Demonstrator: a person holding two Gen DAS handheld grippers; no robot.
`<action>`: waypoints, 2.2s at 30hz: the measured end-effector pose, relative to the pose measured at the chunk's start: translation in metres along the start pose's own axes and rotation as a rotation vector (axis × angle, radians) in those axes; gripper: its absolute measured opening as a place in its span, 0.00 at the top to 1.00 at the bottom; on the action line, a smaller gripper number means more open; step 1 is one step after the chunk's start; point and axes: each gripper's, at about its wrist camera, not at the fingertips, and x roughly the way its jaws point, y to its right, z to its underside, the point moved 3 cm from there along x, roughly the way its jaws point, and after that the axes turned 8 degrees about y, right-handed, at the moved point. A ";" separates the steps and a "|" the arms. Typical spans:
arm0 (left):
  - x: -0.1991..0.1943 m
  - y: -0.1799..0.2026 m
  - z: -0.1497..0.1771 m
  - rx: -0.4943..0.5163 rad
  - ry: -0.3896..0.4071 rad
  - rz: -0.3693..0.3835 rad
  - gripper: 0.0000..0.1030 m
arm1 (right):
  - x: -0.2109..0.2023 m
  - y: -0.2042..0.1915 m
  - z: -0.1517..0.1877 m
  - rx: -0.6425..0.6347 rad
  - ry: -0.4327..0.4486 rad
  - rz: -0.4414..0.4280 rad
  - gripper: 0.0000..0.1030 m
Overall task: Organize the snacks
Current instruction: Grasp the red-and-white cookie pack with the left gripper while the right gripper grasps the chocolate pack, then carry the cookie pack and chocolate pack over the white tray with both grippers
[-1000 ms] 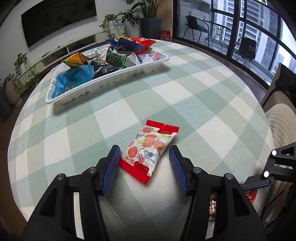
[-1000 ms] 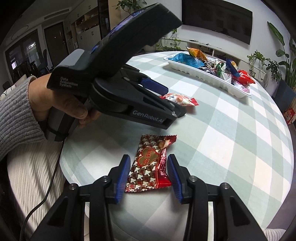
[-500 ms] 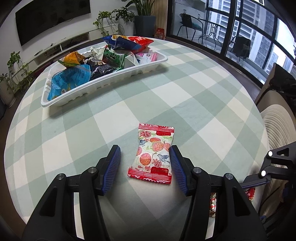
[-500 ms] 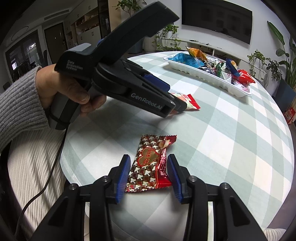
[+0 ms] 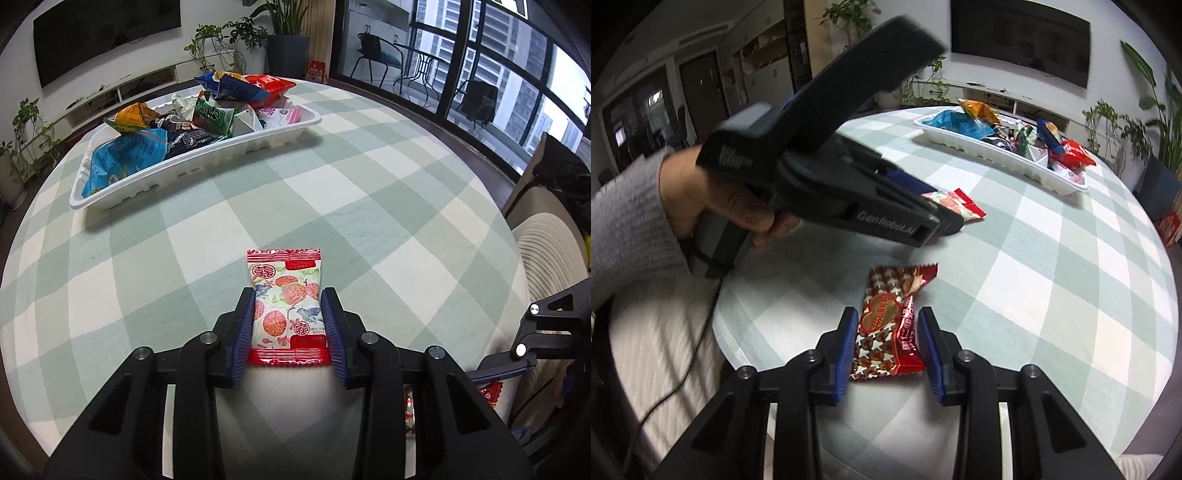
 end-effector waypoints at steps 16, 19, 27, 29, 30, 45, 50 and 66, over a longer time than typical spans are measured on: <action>-0.011 0.004 0.009 -0.046 0.014 -0.002 0.68 | 0.003 -0.002 0.002 -0.013 -0.018 0.012 0.74; -0.012 0.002 0.011 -0.059 0.017 -0.003 0.68 | 0.003 -0.001 0.002 -0.010 -0.015 0.010 0.74; -0.017 -0.003 0.011 -0.095 0.031 -0.004 0.68 | -0.003 0.013 0.000 0.102 0.008 -0.051 0.82; -0.018 -0.005 0.011 -0.105 0.038 -0.004 0.68 | -0.004 0.016 -0.001 0.135 0.012 -0.071 0.83; -0.019 -0.005 0.010 -0.111 0.042 -0.003 0.68 | -0.005 0.018 -0.001 0.152 0.017 -0.079 0.83; -0.035 -0.012 0.004 -0.172 0.083 0.014 0.68 | -0.016 0.059 -0.015 0.400 0.083 -0.187 0.83; -0.039 -0.017 -0.004 -0.200 0.096 0.018 0.68 | -0.017 0.077 -0.031 0.452 0.109 -0.208 0.83; -0.045 -0.047 -0.044 -0.303 0.142 0.027 0.68 | -0.001 0.122 -0.095 0.529 0.177 -0.249 0.83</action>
